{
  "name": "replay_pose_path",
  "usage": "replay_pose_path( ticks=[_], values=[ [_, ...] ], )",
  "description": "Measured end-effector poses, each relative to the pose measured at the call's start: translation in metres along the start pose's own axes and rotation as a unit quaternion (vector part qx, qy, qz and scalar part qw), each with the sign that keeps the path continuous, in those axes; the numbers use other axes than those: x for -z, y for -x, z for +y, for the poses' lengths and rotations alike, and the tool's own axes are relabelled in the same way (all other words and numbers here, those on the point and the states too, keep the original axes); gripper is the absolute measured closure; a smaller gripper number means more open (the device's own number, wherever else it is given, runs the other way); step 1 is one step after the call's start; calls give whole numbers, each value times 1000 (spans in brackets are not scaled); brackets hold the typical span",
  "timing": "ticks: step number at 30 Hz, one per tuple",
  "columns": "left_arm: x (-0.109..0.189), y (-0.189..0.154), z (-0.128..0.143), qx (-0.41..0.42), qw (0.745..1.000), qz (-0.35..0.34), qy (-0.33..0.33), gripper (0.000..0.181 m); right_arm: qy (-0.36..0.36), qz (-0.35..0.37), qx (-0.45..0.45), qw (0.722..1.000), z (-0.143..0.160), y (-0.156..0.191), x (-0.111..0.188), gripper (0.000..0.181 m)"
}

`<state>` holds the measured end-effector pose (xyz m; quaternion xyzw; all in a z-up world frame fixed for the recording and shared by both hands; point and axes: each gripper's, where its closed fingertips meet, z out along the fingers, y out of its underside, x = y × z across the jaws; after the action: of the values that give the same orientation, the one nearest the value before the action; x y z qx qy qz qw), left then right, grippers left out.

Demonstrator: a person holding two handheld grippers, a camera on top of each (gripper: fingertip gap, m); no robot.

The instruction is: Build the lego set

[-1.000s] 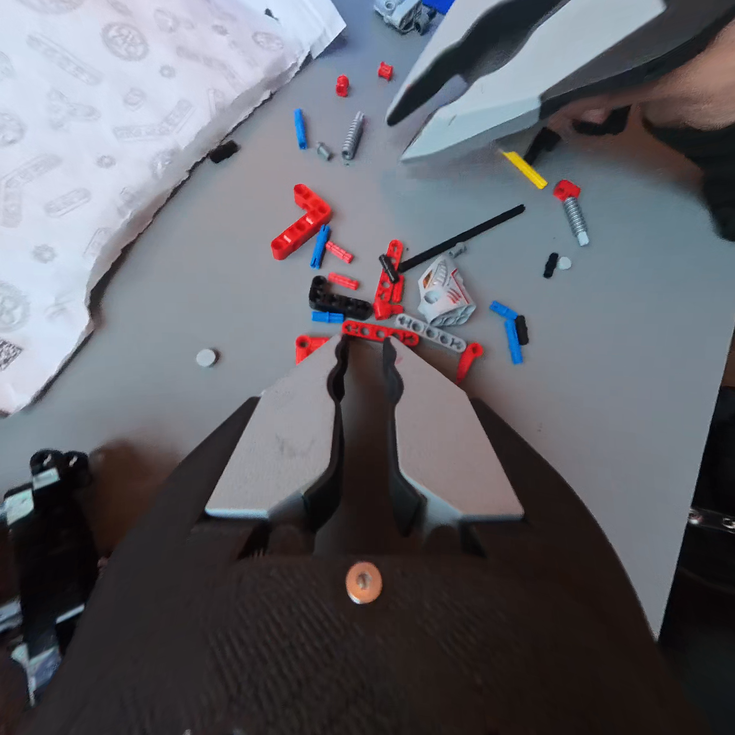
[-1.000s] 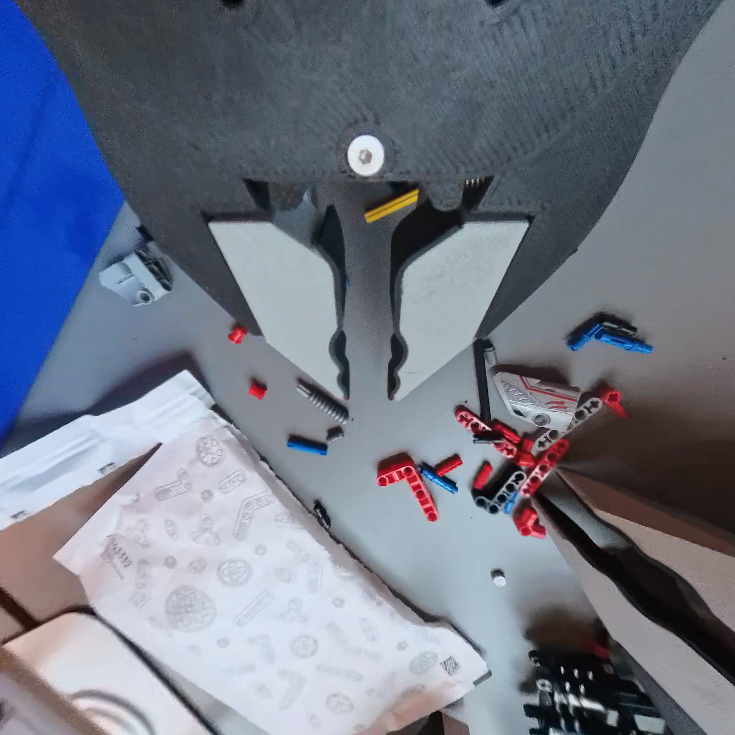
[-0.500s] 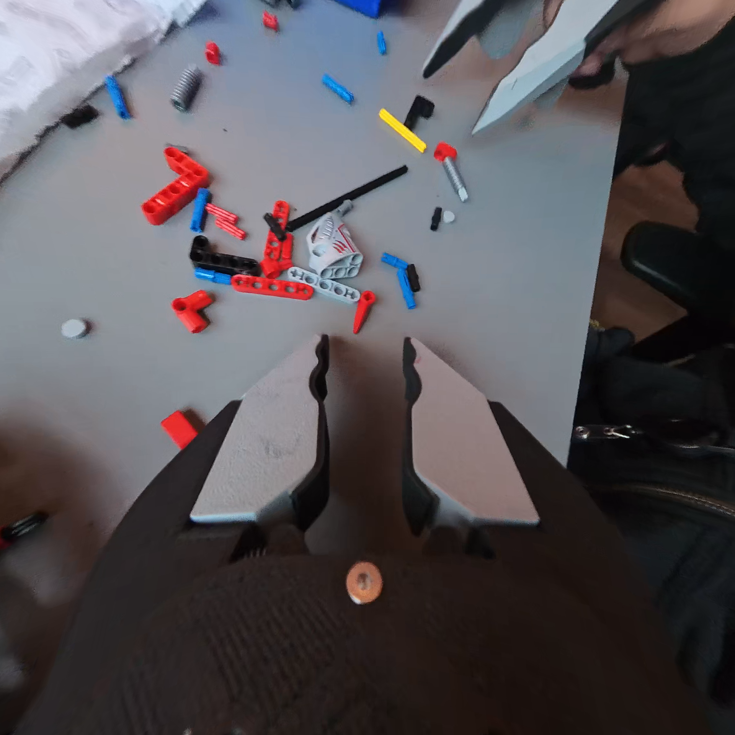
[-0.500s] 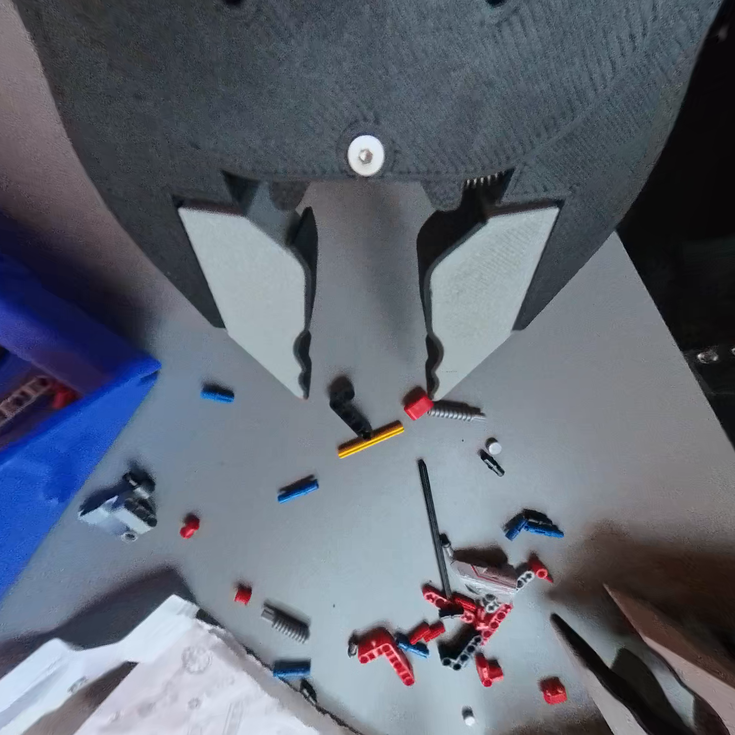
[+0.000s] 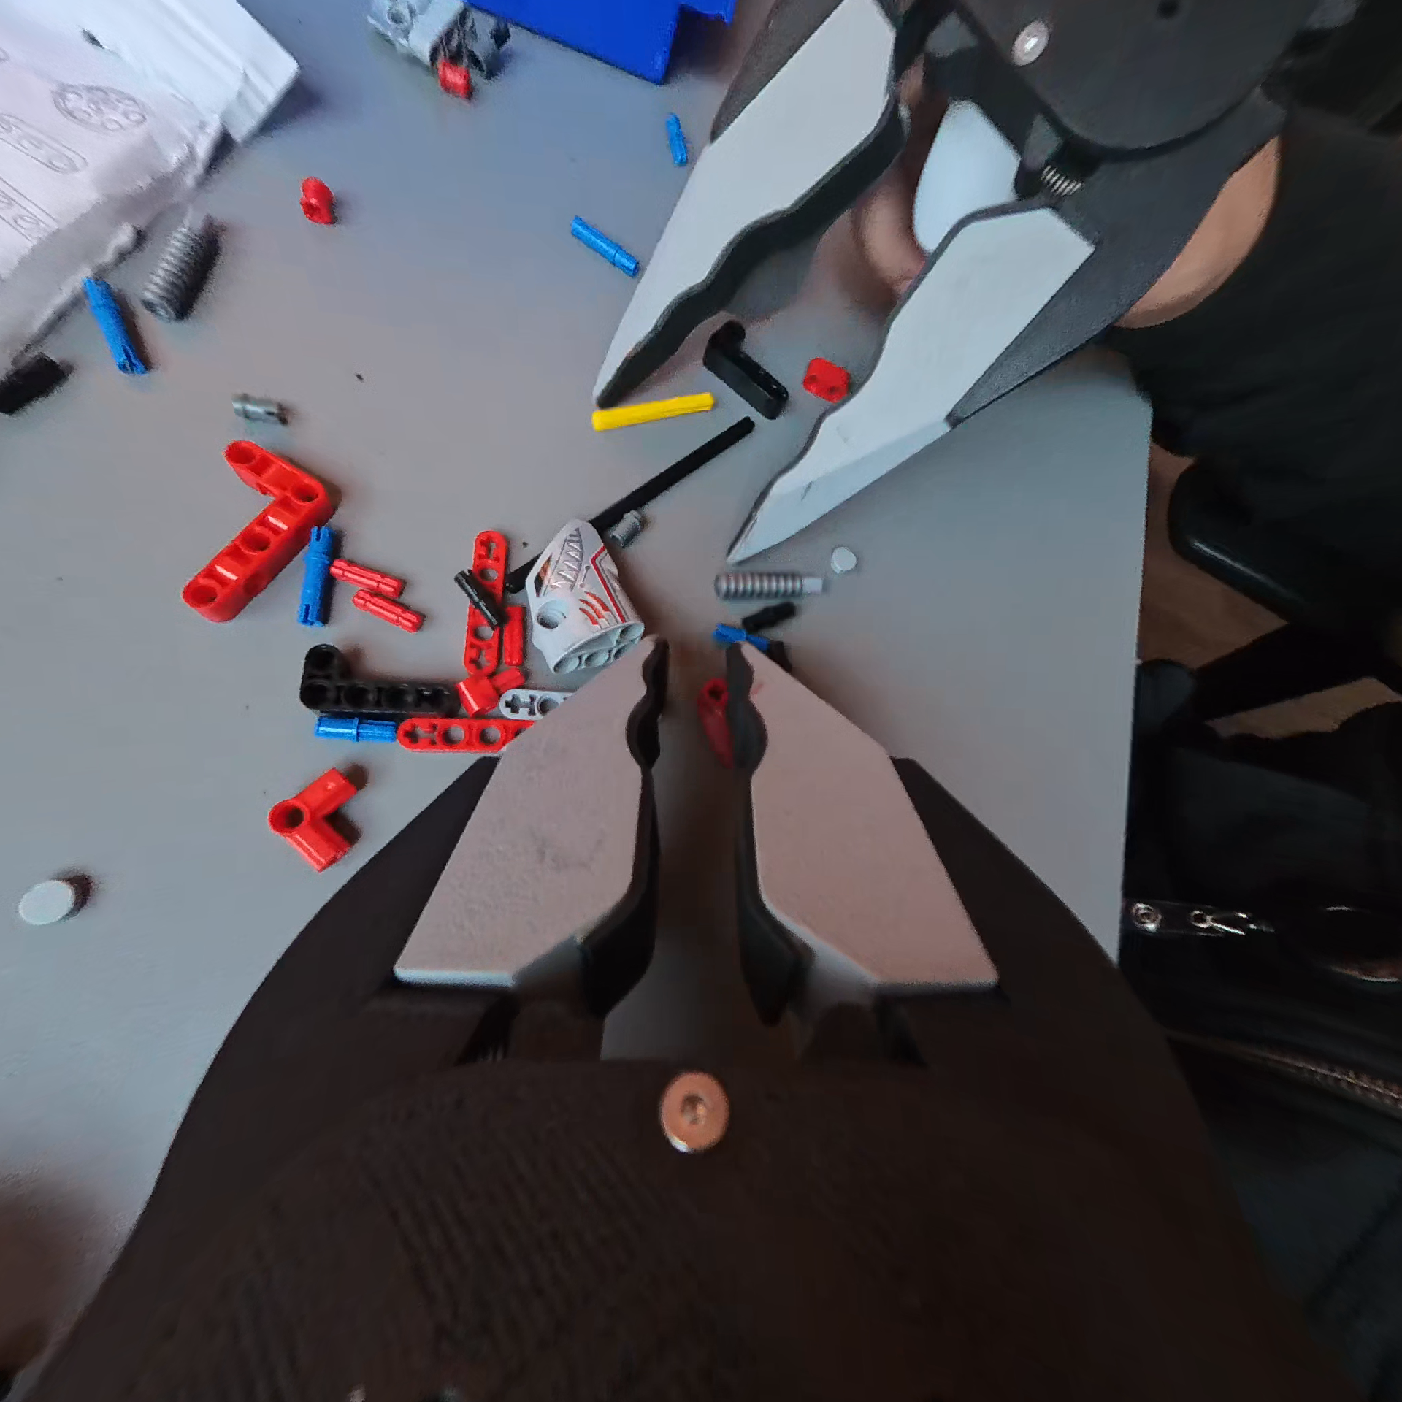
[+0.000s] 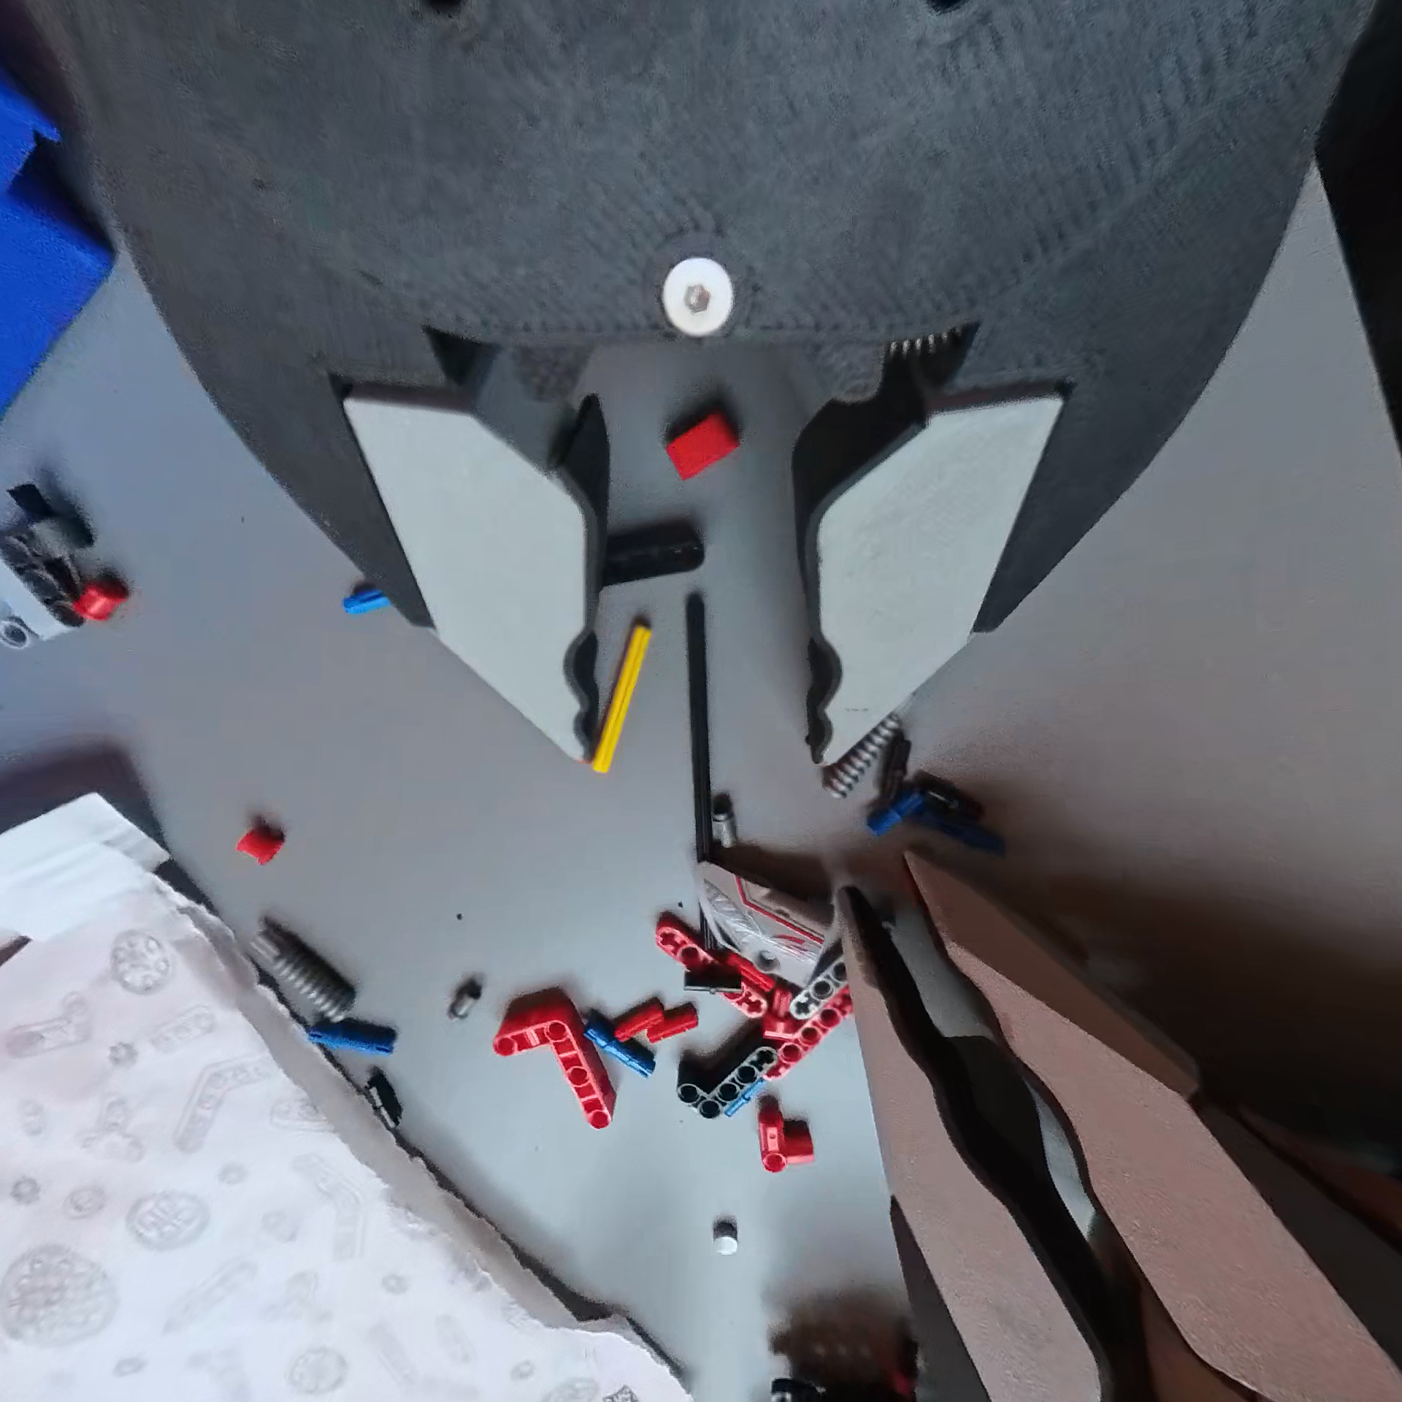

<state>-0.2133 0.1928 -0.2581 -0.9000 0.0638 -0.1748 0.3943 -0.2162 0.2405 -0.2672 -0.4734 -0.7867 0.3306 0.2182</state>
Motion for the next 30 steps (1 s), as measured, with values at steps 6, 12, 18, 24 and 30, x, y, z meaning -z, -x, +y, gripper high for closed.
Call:
replay_pose_path(
  ticks=[6, 12, 18, 24, 30],
  values=[
    [17, 3, 10, -22, 999, -39, -4, 154, -8, -1, -28, 1000, 10, -6, 25, 116],
    [43, 26, 16, -3, 997, -75, 3, 150, -3, 29, -44, 999, 26, -12, 26, 125],
    [39, 38, 23, 8, 995, -94, 6, 154, -8, 24, -3, 1000, 10, -4, 11, 134],
    [65, 53, -16, -16, 990, -141, -26, 160, -62, 22, -8, 998, -5, -9, 19, 137],
    [53, 118, -83, -61, 977, -203, 12, 181, -69, 33, -10, 997, -6, -12, 21, 137]
  ],
)
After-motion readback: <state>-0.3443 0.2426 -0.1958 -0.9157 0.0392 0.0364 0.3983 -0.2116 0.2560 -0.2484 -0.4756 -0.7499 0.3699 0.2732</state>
